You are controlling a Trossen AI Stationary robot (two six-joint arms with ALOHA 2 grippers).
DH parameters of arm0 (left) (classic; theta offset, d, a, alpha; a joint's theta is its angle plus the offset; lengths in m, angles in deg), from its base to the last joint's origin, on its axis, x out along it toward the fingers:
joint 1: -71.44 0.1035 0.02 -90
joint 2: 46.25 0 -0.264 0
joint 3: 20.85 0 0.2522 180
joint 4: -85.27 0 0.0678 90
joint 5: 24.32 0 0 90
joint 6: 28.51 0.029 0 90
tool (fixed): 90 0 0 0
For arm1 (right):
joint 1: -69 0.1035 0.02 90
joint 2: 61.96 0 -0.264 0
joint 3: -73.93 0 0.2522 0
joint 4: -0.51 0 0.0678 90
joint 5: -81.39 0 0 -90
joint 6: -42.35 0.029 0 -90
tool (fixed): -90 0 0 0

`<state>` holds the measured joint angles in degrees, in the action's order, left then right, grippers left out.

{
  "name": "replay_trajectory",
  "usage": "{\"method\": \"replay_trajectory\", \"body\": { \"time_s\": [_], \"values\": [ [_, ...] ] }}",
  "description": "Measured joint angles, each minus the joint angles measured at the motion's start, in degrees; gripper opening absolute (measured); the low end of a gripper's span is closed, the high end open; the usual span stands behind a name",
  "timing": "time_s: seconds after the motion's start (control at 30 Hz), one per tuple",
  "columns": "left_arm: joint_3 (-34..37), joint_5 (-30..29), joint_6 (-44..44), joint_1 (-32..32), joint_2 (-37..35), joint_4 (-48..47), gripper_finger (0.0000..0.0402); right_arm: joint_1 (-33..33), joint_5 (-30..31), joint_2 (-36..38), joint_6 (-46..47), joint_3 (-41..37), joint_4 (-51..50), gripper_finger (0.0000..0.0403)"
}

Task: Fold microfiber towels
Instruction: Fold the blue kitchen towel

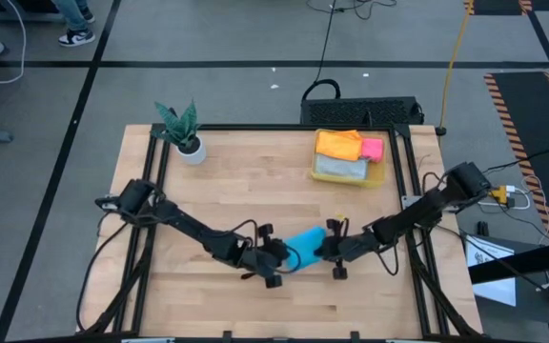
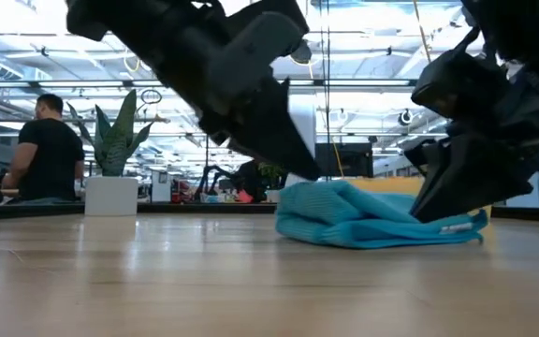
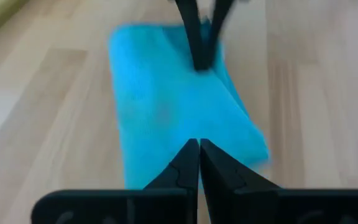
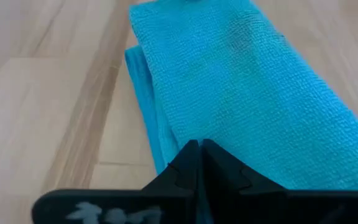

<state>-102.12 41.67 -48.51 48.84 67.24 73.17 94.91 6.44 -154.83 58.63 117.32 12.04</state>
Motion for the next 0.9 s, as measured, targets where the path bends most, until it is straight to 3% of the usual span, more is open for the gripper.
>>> {"method": "replay_trajectory", "body": {
  "time_s": [0.27,0.5,0.7,0.9],
  "values": [
    [0.0,-4.23,-4.52,-3.89,0.0,-7.04,0.0003,-0.04,0.13,7.24,-0.84,-0.02,-3.27,0.0015],
    [1.74,-11.97,-8.28,-5.17,0.0,-9.87,0.0023,0.36,-0.11,9.31,-2.02,0.0,-0.94,0.0016],
    [8.06,-10.56,1.52,-3.68,0.0,4.6,0.0056,0.44,-0.13,9.28,-2.41,0.0,0.14,0.0016],
    [14.11,-9.17,2.38,-1.46,-0.02,18.11,0.0153,0.44,-0.15,9.28,-2.29,0.0,0.18,0.0016]
  ]
}}
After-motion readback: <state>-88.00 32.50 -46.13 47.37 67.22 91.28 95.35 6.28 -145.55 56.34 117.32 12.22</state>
